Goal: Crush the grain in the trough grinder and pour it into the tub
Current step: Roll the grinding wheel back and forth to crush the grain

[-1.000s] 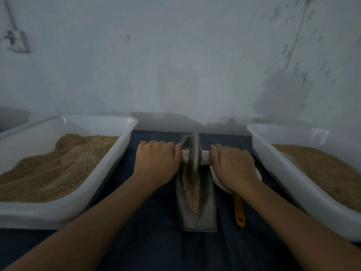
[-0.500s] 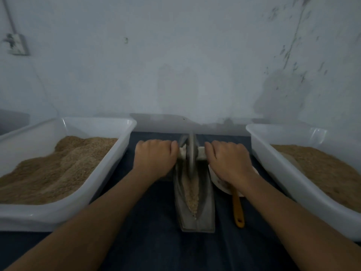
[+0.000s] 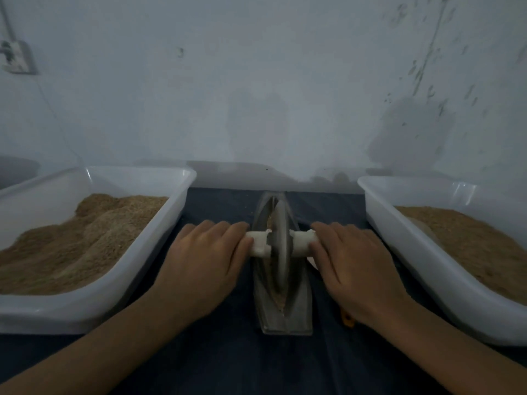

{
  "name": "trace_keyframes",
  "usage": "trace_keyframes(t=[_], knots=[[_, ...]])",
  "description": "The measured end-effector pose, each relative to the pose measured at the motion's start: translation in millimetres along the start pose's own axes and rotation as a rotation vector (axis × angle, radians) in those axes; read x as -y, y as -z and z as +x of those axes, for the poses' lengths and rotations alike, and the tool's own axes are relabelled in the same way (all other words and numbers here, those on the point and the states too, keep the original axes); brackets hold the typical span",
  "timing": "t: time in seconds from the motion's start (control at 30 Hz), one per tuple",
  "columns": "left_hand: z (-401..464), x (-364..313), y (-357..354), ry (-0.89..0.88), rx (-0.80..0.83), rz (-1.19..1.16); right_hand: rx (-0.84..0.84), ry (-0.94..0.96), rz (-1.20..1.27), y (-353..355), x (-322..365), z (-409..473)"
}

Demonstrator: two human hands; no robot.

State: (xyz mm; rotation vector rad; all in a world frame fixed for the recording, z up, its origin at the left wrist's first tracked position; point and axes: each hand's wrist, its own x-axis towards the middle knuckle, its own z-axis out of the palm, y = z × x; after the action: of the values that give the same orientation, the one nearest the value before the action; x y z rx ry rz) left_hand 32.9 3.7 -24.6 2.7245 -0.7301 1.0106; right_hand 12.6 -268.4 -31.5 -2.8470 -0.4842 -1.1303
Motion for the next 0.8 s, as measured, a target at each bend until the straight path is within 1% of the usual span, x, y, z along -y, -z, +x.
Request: trace_keyframes(t=[0.1,0.17,0.27,0.33,0.43,0.5,0.57,0.63,0.73,0.8], knots=[[-7,-2,3,-0.036,-0.023,0.026,-0.028,0.015,0.042,3,-3,-11],[7,-4,-1,-0.006,0.010,0.060,-0.003,-0.006,0.033,-1,-4,-3],[43,3,-19,0.042,0.163,0.221,0.082,-0.088,-0.052,-13,-6,32],[68,10,-33,0.059,0.210,0.311,0.128,-0.156,-0.110,-24,-7,62],[96,17,-45,0.107,0.250,0.316,0.202,-0.282,-0.082,-43,-12,95],[103,16,-48,0.148,0.257,0.292,0.216,-0.315,-0.080,-50,-13,98],[97,12,-44,0.121,0.222,0.334,0.185,-0.302,-0.059,-49,-13,88],[79,4,-34,0.116,0.161,0.328,0.125,-0.261,-0.037,-41,-10,68],[40,-4,-20,0.127,0.113,0.181,0.031,-0.141,0.027,-21,-4,31],[15,-4,-8,0.101,0.069,0.067,-0.033,-0.071,0.074,-5,1,12]])
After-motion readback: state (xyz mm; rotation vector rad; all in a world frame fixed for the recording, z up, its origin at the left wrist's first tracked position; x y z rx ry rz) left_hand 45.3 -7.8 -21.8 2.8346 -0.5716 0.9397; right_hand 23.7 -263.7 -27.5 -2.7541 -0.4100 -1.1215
